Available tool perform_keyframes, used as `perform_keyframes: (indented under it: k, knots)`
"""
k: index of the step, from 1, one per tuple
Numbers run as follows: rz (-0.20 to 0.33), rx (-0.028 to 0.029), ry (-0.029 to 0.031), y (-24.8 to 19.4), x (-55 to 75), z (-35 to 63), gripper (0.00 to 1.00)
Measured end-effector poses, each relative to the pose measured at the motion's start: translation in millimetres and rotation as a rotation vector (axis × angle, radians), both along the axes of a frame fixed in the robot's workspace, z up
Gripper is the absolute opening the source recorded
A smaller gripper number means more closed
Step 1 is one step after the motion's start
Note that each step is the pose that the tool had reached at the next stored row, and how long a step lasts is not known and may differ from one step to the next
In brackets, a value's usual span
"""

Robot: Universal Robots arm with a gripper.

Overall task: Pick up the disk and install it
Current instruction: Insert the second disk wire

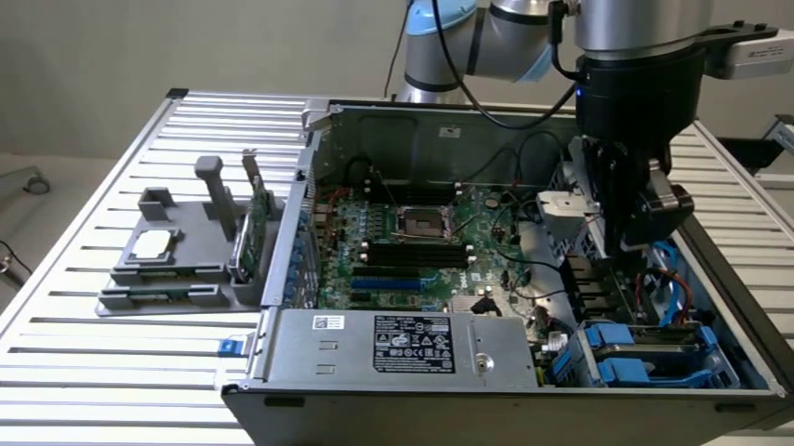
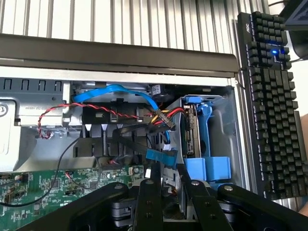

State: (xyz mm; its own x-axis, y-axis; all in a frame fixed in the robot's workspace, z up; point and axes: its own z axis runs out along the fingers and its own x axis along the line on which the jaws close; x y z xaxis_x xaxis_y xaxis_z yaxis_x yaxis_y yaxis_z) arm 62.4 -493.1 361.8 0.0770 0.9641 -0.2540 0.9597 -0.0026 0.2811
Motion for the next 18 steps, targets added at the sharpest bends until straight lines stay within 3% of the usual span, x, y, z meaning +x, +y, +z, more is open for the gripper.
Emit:
perform_keyframes:
  k: [7, 10, 14, 18]
  knots:
    - [-0.036, -0.0019, -0.0214, 1.0, 0.0, -4.3, 0.27]
    - [-0.052, -0.0030, -0.0282, 1.4, 0.0, -5.6, 0.16]
    - [-0.072, -0.0032, -0.0344, 1.5, 0.0, -7.1, 0.16]
    - [-0.087, -0.0038, -0.0346, 1.0, 1.7, -8.9, 0.16]
